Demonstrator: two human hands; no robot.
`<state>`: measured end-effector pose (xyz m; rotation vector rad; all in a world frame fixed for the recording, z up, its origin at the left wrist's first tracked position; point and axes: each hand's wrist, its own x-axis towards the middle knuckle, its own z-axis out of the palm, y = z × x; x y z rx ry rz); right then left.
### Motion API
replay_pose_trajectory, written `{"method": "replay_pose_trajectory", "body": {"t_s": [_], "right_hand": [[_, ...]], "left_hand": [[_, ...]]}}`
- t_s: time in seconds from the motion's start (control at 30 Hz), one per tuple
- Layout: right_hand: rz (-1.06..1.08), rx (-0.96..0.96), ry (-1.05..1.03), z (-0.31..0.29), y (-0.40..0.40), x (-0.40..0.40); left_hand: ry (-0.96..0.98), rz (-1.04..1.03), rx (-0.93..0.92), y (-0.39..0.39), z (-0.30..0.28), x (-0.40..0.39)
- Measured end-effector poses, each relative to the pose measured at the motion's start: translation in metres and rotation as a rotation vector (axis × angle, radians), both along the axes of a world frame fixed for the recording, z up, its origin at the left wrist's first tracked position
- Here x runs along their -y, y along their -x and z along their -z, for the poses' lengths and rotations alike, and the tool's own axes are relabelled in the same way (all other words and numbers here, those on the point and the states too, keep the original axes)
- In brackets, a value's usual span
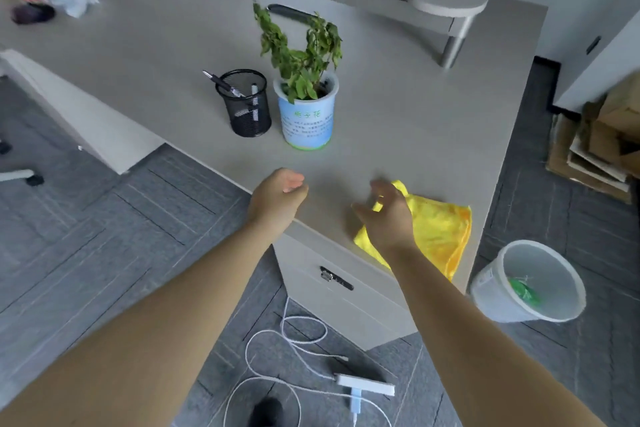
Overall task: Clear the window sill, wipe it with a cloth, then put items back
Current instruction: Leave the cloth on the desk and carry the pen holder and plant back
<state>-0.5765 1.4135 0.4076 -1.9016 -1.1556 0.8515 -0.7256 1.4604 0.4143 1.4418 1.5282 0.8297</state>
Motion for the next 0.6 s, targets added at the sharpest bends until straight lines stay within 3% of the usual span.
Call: {"method": "replay_pose_trajectory", "body": {"t_s": [0.2,0.4,0.6], "right_hand": [[-0.006,-0.057,-0.024,-0.001,0.048,-0.051],[0.132,-0.109,-0.055,0.018,0.079,-0.12],[0.32,-0.158,-0.286,0.045,0.093,-0.177]], "left_hand": [[-0.003,-0.062,-0.012,0.067,0.002,-0.043],[0.028,-0.036,0.042,0.098,0.02,-0.119],[0.03,0.06,0.148,0.112,0.049,-0.194]]}}
